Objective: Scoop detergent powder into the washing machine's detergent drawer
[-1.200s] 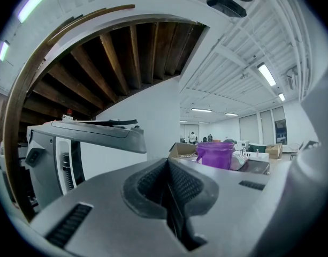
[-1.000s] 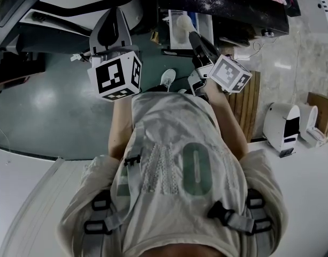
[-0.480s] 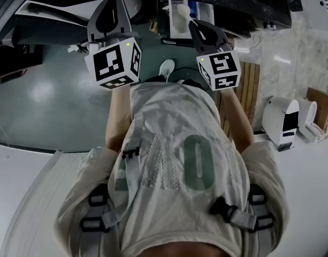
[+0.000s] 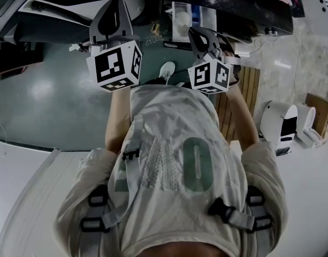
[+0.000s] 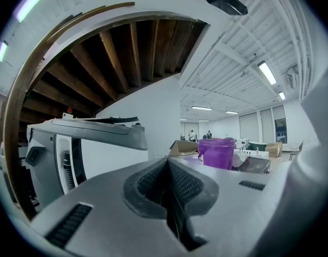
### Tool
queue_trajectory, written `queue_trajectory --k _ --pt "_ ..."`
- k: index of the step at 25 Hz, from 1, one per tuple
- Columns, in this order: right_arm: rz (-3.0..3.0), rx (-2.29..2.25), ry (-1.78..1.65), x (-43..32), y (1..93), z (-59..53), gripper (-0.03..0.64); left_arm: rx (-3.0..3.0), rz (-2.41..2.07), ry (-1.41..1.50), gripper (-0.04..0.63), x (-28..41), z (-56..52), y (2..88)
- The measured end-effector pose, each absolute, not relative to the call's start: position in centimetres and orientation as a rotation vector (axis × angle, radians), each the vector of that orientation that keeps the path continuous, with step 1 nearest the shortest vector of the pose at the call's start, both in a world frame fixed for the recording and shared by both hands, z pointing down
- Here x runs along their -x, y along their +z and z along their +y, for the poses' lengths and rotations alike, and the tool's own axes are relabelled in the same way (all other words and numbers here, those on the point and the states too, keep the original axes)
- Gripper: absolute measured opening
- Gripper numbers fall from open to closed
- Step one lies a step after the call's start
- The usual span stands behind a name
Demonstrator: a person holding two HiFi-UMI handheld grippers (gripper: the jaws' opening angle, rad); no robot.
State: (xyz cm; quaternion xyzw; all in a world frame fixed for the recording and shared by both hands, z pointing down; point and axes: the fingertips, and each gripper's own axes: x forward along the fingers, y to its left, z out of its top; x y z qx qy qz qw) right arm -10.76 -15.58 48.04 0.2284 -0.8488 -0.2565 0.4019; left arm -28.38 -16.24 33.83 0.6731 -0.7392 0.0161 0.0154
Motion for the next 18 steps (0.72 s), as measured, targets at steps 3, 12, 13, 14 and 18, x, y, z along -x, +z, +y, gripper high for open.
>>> queue_trajectory --k 3,12,13,14,18 --pt "-2.015 -0.53 -0.826 10.6 48.9 -15.6 0.009 -2.087 -2.308 0.05 0.02 28.6 -16.3 33.8" --pt "-1.85 -0.483 -1.035 9.6 49.1 -16.2 0.01 -2.076 -2.309 0.051 0.02 28.9 -16.1 34.3" --pt "-1.846 -0.482 -1.039 9.5 49.1 -16.3 0.01 -2.074 -2.31 0.05 0.02 28.9 -16.0 34.3" --pt "-1.844 -0.482 -1.042 9.4 49.1 -16.3 0.01 -2.074 -2.311 0.05 0.02 28.9 -16.0 34.3" --pt "-1.841 -0.477 -1.057 9.4 48.9 -15.9 0.011 -2.075 -2.309 0.048 0.02 28.8 -15.7 34.3"
